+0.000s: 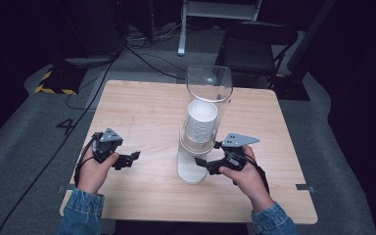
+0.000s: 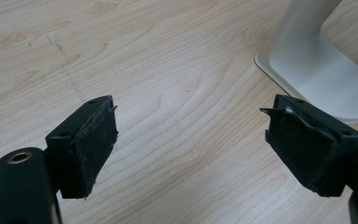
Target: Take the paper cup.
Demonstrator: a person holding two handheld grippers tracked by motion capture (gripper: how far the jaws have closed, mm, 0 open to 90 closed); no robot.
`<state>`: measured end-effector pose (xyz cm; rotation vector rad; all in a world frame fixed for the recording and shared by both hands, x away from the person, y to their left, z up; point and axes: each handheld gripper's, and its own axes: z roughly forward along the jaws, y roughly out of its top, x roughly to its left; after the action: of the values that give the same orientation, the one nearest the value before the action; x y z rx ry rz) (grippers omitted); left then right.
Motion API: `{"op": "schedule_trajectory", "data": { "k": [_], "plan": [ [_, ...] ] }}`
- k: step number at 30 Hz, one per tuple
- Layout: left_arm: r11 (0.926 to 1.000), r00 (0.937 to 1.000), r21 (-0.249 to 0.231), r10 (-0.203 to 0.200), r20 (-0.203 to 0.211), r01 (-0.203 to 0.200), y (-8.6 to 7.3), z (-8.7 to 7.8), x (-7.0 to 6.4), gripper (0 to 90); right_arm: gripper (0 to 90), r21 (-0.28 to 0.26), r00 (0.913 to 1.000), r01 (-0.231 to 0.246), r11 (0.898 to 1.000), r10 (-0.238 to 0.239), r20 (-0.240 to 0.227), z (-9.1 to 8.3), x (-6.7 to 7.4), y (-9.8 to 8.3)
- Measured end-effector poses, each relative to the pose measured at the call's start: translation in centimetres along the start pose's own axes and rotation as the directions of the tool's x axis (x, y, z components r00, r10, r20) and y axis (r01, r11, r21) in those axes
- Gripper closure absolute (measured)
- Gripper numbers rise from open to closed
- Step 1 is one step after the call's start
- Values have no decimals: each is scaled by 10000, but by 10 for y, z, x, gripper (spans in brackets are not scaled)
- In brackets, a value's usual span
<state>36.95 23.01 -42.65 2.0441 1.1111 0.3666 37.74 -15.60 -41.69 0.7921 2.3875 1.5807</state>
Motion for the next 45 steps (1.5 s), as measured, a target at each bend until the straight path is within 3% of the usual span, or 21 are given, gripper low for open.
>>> {"op": "schedule_trajectory", "data": {
  "k": [4,14,21,23,27,33,45],
  "plan": [
    [10000,10000,23,52,44,-52,0,1,0,160,166,-202,9998,-63,9998,66,189,12,0,-2],
    [9999,9999,93,-116,103,115,-2,3,0,161,198,-792,9987,-56,9968,97,507,25,-1,-6],
    [9999,10000,122,-66,73,65,-2,3,2,161,239,-1087,9956,383,9933,-286,893,29,5,-7],
    [9998,9999,80,-160,44,159,-3,3,2,161,241,-1240,9932,512,9910,-376,1098,30,6,-8],
    [9998,9999,125,-152,76,151,-3,4,2,161,247,-1776,9930,271,9837,-60,1180,31,8,-9],
    [9999,9999,151,-74,142,72,-3,6,1,161,273,-2223,9916,422,9741,-137,1284,29,11,-7],
    [9997,9998,227,-52,185,47,-4,6,1,161,318,-2148,9917,450,9756,-178,1272,27,11,-7]
  ]
}}
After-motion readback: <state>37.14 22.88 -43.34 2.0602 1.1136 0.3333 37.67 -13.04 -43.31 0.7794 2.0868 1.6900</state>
